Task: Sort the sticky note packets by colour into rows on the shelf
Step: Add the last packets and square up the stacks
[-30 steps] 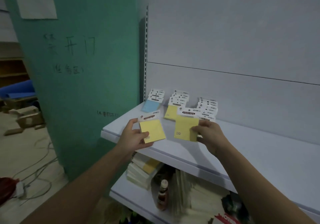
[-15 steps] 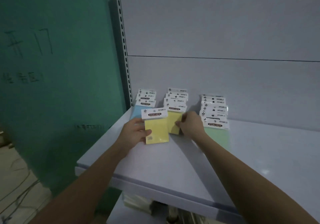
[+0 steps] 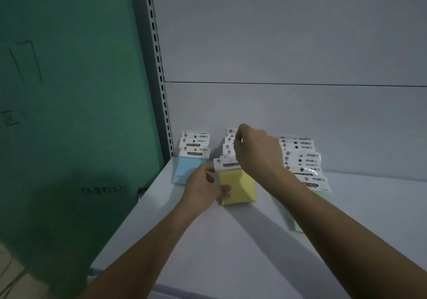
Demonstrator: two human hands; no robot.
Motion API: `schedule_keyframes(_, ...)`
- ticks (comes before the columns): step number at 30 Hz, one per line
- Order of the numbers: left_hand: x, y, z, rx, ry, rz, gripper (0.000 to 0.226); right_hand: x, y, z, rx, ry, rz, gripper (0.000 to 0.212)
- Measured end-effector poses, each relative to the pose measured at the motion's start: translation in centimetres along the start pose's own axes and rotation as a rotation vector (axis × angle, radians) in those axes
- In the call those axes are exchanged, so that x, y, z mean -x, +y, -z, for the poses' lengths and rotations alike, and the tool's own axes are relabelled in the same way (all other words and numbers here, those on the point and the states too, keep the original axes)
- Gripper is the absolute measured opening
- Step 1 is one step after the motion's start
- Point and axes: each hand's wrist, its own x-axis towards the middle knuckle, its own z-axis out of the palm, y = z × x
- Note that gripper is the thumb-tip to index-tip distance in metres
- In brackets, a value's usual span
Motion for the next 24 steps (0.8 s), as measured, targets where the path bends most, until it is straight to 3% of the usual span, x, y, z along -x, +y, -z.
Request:
schedule_keyframes(3, -1.6, -0.8, 1.8, 0.072, 0.015, -0.031, 0.087, 0.1, -2.9, -1.7, -0.177, -0.042, 0.004, 0.016)
schedule_keyframes(6, -3.4, -2.9, 5.4, 0.065, 0.133, -0.045, 0.088, 0.2, -5.5, -4.4, -0.26, -0.124, -0.041, 0.015)
schedule_keyframes(8, -4.1, -4.4, 7.5, 0.018, 0.137, -0.024, 0.092, 0.7, -7.1, -6.7, -0.255, -0.262, -0.095, 0.02)
schedule_keyframes(11, -5.0, -5.1, 8.9, 0.113, 0.046, -0.058, 0.083, 1.6, -8.9, -10.3, -0.227, -0.397, -0.2, 0.05)
schedule_keyframes(13, -5.8, -5.1, 8.8, 0.181, -0.061, -0.087, 0.076, 1.2, -9.4, -12.4, -0.23, -0.379, -0.267, 0.073)
schedule_keyframes(16, -7.2, -5.7, 8.6, 0.165, -0.168, -0.081, 0.073, -0.1, -9.7, -13.6, -0.481, -0.35, -0.482, 0.09)
schedule_keyframes(19, -8.4, -6.1, 8.5, 0.15, -0.204, -0.066, 0.067, -0.6, -9.3, -14.0, -0.741, -0.249, -0.585, 0.074)
schedule_keyframes(24, -10.2, -5.3, 7.8, 0.195, -0.196, -0.067, 0.064, -2.7, -8.4, -14.7, -0.828, -0.158, -0.645, 0.058)
